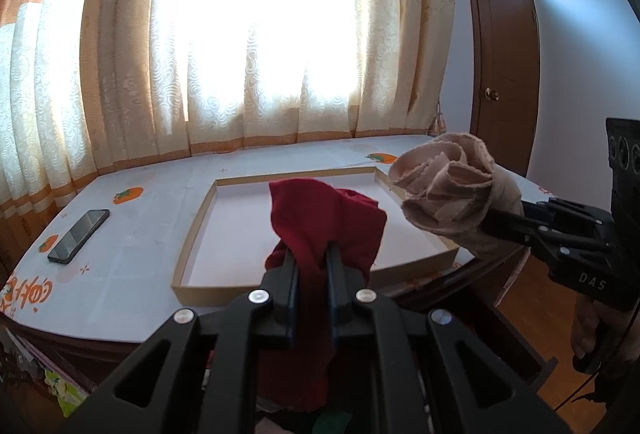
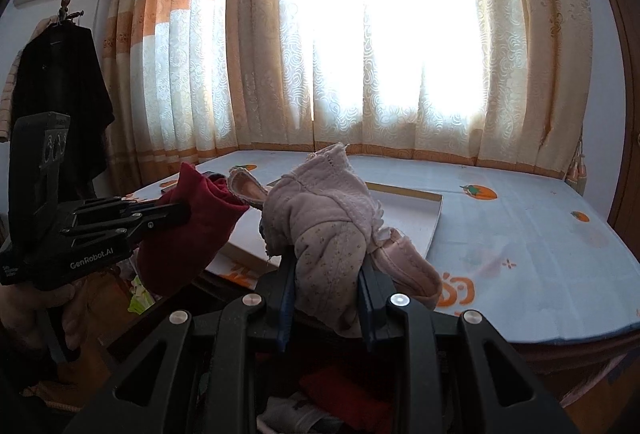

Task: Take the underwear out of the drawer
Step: 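Lift both held underwear out of the drawer and carry them over the tray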

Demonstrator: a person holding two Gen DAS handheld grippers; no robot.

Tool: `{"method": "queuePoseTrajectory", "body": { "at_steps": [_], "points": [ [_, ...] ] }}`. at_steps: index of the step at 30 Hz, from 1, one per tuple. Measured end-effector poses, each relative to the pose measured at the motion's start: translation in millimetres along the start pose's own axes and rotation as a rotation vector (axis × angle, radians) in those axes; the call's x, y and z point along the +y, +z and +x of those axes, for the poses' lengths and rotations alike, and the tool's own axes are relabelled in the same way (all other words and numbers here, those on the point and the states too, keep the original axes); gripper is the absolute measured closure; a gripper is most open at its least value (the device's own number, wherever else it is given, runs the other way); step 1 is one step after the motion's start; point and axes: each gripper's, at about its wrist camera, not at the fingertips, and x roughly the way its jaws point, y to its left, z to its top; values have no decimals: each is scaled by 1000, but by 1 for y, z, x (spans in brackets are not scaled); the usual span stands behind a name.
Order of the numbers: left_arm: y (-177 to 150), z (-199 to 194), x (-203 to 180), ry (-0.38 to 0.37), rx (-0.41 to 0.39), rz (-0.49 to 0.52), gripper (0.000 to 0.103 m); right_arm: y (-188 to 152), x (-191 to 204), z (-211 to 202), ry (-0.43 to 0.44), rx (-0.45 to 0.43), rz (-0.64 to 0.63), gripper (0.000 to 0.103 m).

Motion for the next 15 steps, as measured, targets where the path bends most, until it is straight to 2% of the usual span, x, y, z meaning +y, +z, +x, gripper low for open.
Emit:
{"method": "queuePoseTrajectory", "body": {
  "at_steps": [15],
  "points": [
    [33, 45, 11, 7, 30, 16, 94, 36, -17, 49, -22, 61, 3, 74]
  ]
}}
